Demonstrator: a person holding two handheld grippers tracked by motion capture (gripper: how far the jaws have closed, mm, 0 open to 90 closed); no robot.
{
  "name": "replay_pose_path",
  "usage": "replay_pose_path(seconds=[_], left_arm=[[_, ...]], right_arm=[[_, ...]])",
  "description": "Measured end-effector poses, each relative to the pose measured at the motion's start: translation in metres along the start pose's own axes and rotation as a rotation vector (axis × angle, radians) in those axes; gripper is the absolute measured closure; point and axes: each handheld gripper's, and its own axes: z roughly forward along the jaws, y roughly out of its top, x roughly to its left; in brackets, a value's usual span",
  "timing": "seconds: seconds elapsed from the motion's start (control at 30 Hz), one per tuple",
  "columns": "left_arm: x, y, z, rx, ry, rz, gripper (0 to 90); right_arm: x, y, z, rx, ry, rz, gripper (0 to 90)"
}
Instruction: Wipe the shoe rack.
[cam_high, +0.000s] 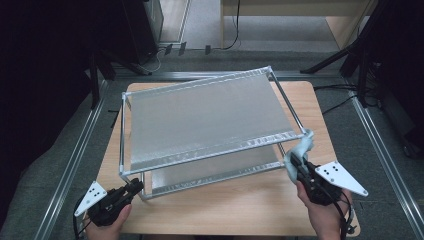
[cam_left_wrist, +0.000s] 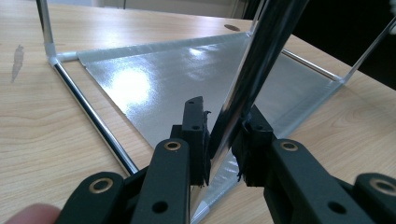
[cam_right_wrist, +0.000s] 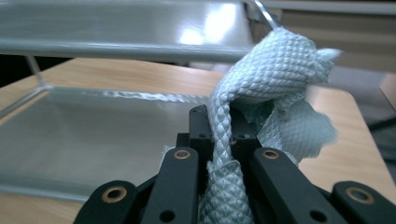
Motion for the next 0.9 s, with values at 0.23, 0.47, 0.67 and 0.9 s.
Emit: replay_pose_path(seconds=[0.23,0.47,0.67,0.9], left_arm=[[-0.002,0.0,0.001,0.005,0.003,0.015,76.5],[-0.003,0.0,0.002,0.004,0.007,0.019,76.6],[-0.003,0.0,0.002,0.006,0.01,0.021,76.7],[-0.003,0.0,0.002,0.007,0.013,0.023,76.9]], right_arm=[[-0.004,-0.055,0.053,0.275,0.006,0.08,82.8],[-0.013,-0.062,0.062,0.282,-0.066,0.137,82.6],[0.002,-0.024,0.044,0.075,-0.058,0.062,82.7],[-0.009,-0.035,0.053,0.121,-0.154,0.114,82.6]])
